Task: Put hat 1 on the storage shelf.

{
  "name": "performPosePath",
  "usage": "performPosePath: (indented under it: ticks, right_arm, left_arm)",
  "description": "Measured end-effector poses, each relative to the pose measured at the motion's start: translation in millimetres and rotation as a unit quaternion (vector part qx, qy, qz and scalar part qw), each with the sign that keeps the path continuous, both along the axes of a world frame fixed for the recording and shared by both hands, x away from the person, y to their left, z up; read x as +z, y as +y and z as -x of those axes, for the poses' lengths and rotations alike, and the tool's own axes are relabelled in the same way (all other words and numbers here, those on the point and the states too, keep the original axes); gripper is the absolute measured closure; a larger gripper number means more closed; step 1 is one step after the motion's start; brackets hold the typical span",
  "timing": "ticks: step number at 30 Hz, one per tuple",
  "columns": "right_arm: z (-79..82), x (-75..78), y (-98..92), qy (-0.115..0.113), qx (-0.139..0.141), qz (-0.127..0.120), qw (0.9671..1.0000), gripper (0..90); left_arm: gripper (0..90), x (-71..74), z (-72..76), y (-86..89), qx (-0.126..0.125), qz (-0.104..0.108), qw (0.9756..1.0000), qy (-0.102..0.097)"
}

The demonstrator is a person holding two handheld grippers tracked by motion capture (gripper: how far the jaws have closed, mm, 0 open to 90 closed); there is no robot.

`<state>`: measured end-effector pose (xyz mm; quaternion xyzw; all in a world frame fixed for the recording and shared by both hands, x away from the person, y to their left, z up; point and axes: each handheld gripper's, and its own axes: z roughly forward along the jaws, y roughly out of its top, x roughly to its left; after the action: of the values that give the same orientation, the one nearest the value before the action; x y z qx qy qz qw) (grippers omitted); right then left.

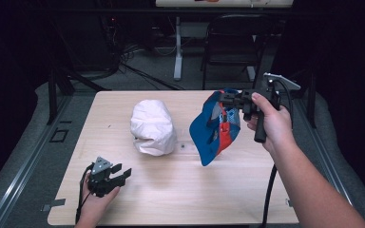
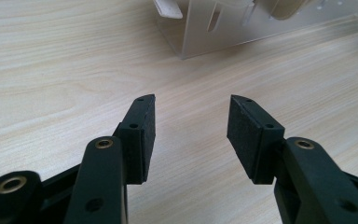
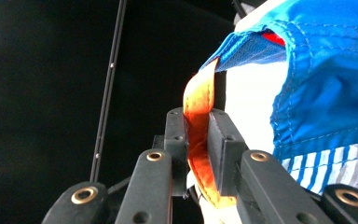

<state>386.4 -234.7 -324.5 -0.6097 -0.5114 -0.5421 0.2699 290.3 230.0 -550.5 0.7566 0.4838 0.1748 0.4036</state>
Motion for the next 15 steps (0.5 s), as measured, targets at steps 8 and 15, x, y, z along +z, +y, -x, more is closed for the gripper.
performPosePath:
  ticks: [8, 15]
  right_arm:
    - [-19.0, 5.5, 1.4, -0.001, -0.028, -0.002, 0.9996, 79.3]
    - [-29.3, 5.0, 3.6, -0.002, -0.047, -0.011, 0.9988, 79.2]
  left_arm:
    - [51.9, -0.7, -0.1, -1.7, -0.004, -0.002, 1.0000, -0.001]
    - [51.9, -1.5, -0.9, -1.8, -0.004, 0.000, 1.0000, 0.000]
